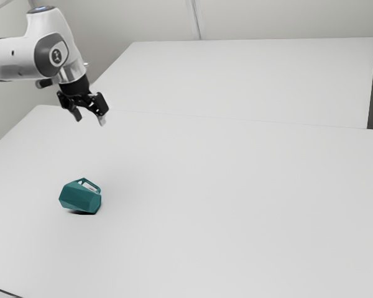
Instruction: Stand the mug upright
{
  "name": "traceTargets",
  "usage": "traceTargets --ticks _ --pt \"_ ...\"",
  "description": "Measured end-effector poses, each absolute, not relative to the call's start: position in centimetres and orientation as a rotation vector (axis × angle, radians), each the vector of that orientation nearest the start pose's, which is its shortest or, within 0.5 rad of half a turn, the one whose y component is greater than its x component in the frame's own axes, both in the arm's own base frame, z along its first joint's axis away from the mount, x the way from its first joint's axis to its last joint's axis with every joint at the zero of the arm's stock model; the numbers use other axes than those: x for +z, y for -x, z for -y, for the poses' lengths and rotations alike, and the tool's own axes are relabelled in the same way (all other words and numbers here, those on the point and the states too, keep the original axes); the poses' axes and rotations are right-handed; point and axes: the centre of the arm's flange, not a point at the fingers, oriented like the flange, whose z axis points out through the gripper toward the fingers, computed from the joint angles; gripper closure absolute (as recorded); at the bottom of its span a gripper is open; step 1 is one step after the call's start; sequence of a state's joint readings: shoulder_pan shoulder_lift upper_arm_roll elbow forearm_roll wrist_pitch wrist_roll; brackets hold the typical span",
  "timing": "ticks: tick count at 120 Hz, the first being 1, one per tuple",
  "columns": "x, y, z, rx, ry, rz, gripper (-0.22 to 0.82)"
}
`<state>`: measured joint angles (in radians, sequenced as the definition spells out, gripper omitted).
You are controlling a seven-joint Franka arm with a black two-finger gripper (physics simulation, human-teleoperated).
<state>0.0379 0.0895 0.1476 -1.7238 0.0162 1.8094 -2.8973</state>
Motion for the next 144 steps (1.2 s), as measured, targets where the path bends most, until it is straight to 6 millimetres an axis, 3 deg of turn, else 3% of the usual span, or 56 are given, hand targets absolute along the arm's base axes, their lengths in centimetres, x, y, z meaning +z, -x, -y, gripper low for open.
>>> traceTargets --ticks 7,17,27,39,59,67,72,82,88,116,144 --pt "52.6 -57.6 -11.0 0.041 -0.091 -3.142 0.0" --pt "55.4 -55.3 -11.7 0.033 -0.064 -3.1 0.0" --pt "55.8 -52.7 -13.3 -0.02 0.003 -3.126 0.0" --pt "52.7 -50.1 -20.5 -0.236 0.292 -3.192 0.0" --pt "48.9 -43.0 -32.9 -0.488 0.779 -3.146 0.0" --pt "46.5 -41.1 -36.0 -0.56 0.912 -3.133 0.0" --pt "45.0 -42.0 -35.5 -0.588 0.899 -3.16 0.0" --pt "42.2 -46.7 -30.5 -0.612 0.736 -3.264 0.0" --pt "40.9 -47.9 -29.5 -0.621 0.703 -3.291 0.0" --pt "37.3 -50.9 -30.7 -0.686 0.719 -3.288 0.0" --pt "32.6 -50.9 -32.0 -0.98 0.861 -3.168 0.0"
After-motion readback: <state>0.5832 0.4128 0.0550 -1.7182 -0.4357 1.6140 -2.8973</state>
